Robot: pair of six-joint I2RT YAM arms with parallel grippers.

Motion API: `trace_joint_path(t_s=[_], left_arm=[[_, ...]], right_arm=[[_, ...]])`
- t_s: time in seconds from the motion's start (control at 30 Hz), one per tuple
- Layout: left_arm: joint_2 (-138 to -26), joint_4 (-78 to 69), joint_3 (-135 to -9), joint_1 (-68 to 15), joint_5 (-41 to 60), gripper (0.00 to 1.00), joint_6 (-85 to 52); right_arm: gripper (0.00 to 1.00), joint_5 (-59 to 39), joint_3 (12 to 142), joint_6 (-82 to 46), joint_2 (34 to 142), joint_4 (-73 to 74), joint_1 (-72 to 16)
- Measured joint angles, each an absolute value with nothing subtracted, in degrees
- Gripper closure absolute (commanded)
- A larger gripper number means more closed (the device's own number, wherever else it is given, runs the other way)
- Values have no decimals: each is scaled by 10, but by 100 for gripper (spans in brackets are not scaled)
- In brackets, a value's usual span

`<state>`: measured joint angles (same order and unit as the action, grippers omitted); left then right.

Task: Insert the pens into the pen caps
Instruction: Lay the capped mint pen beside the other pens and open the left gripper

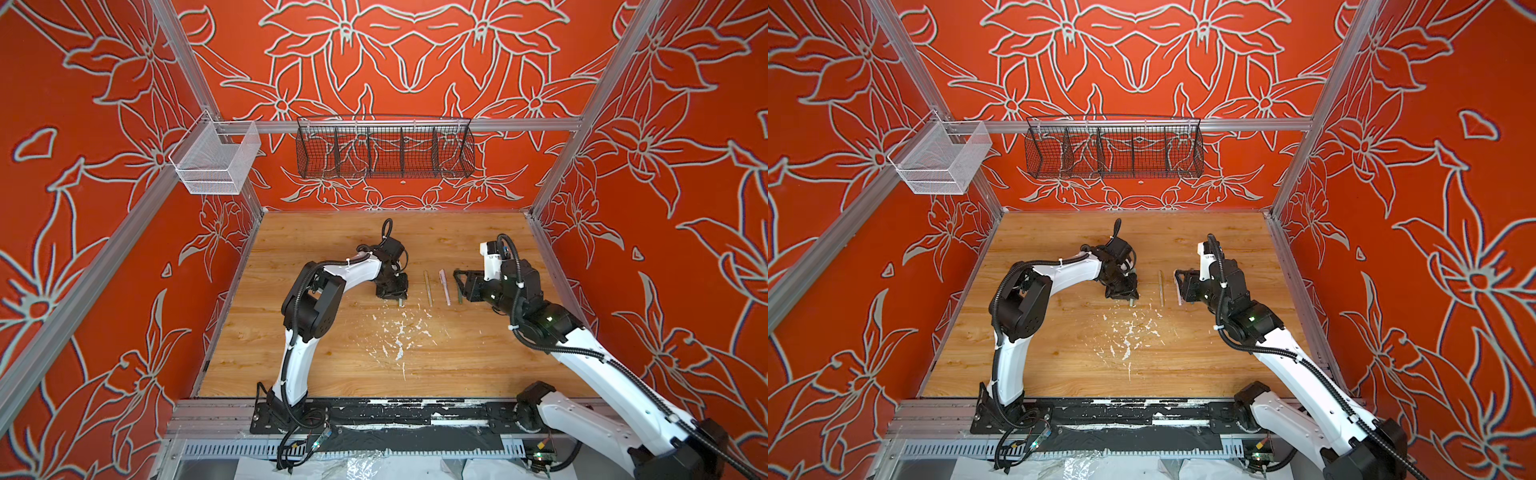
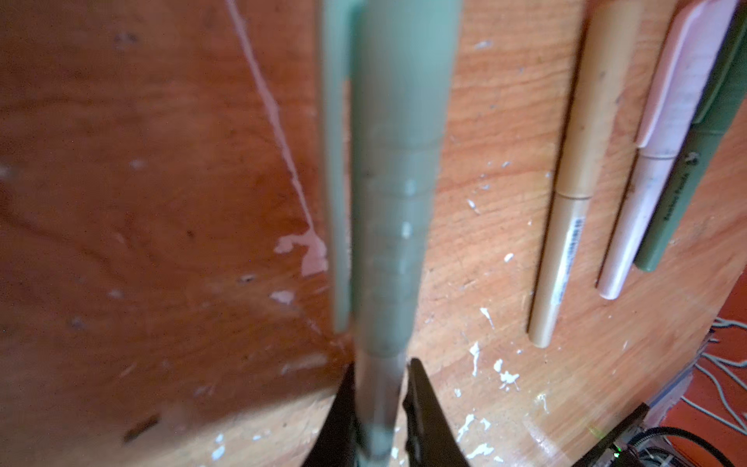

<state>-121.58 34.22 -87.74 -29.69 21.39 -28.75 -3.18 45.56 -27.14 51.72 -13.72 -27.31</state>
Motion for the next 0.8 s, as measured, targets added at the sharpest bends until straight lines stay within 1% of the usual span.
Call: trace_joint_path(t_s=[0.07,0.1,0.23,0.33,0.4,0.43,0.53,0.57,0.6,0.67,0.73,0.8], left_arm=[[-1216,343,-879,-297,216,72,-284],[-1216,345,-881,-297,216,68,-284],[-1217,350,-887,-297,218,64,-281],[-1217,356,-889,-297,218,55,-279],[-1217,358,-891,-297,218,51,-276],[-1217,359,-892,-297,217,47,-274],[-1216,360,-893,-297,217,42,-270],[-1215,360,-893,-297,217,38,-269],[-1214,361,-893,-297,218,30,-268],[-1209,363,-893,-297,217,26,-264],[-1205,371,-891,-297,211,2,-261],[-1198,373,-891,-297,208,3,-260]], right_arm=[[53,-32,455,-271,509,-140,-273],[53,-32,455,-271,505,-140,-273],[53,-32,455,-270,498,-145,-272],[53,-32,455,-269,495,-149,-270],[52,-32,455,-268,492,-151,-270],[52,-32,455,-266,490,-153,-269],[52,-32,456,-263,484,-161,-269],[52,-32,457,-262,483,-164,-269],[52,-32,458,-261,482,-166,-269],[52,-32,460,-259,479,-171,-269],[52,-32,461,-258,475,-175,-267],[51,-32,462,-258,474,-176,-266]])
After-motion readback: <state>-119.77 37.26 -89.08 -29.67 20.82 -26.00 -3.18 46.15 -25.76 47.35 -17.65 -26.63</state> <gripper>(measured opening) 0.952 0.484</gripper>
